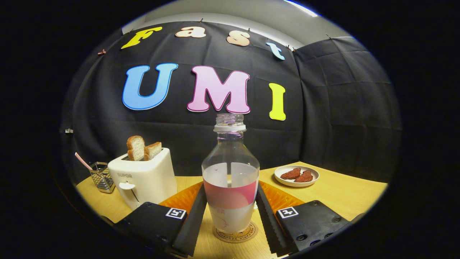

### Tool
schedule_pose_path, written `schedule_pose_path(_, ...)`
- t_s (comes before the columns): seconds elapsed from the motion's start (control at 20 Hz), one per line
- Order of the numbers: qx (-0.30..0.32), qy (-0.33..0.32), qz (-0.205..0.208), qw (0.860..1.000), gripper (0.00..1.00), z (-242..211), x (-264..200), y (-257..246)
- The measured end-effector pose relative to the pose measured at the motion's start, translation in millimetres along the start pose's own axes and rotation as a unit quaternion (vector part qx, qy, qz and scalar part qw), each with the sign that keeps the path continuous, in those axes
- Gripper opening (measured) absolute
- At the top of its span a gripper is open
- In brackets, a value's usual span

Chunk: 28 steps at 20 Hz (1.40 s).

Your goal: Take the bottle from table, then pour the juice into the cup, finally place the bottle on the coaster

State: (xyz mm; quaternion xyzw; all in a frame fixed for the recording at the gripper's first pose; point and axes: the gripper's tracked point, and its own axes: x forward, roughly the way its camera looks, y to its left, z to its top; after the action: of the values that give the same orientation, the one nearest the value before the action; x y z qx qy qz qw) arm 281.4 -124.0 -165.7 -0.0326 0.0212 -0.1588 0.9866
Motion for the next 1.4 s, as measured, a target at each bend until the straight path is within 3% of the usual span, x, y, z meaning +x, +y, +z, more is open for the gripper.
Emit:
schedule_pose_path(0.4,0.009,0.002,0.001,1.000,0.77,-30,20,3)
schedule_pose_path(1.1,0.001,0.009,-0.010,1.000,0.78,-44,21,2)
schedule_pose_path(1.2,0.003,0.013,-0.012,1.000,0.85,-44,18,2)
schedule_pose_path(1.25,0.005,0.015,-0.013,1.000,0.96,-46,18,2)
schedule_pose_path(1.4,0.016,0.021,-0.010,1.000,1.00,-46,9,3)
